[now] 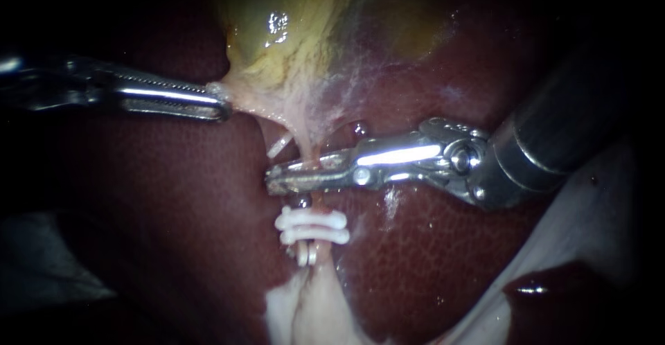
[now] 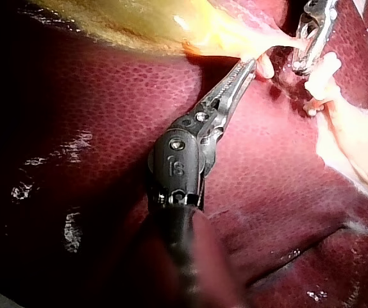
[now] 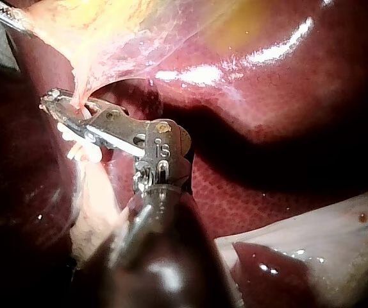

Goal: Going back third clip right tube

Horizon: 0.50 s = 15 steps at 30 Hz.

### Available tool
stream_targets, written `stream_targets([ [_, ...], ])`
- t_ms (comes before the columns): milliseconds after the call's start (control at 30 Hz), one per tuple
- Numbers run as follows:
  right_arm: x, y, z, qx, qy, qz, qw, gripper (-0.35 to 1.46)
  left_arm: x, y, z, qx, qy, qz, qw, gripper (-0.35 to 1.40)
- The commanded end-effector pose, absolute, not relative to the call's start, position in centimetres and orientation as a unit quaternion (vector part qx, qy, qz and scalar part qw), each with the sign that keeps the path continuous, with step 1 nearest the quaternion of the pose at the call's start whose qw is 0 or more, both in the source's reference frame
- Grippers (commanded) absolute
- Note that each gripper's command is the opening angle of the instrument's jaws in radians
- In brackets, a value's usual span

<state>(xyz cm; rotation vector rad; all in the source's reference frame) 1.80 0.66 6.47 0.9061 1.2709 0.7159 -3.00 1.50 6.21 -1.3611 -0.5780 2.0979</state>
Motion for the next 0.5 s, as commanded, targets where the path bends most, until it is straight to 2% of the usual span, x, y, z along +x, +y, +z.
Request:
stream_targets([
  [33,1.8,0.66,6.48,0.398,0.561,0.313,0.655,-0.35,-3.0,1.5,6.21,-0.509,-0.216,0.784,0.283,-0.35],
  [133,1.8,0.64,6.5,0.389,0.567,0.303,0.66,-0.35,-3.0,1.5,6.21,-0.509,-0.216,0.784,0.283,-0.35],
  [300,1.84,0.61,6.64,0.382,0.569,0.298,0.664,0.24,-3.0,1.49,6.21,-0.509,-0.216,0.784,0.283,-0.35],
  [400,1.85,0.61,6.76,0.38,0.569,0.298,0.665,0.39,-2.99,1.49,6.2,-0.509,-0.216,0.784,0.283,-0.35],
  [500,1.83,0.63,6.89,0.378,0.569,0.298,0.667,0.43,-2.99,1.49,6.2,-0.509,-0.216,0.784,0.283,-0.35],
])
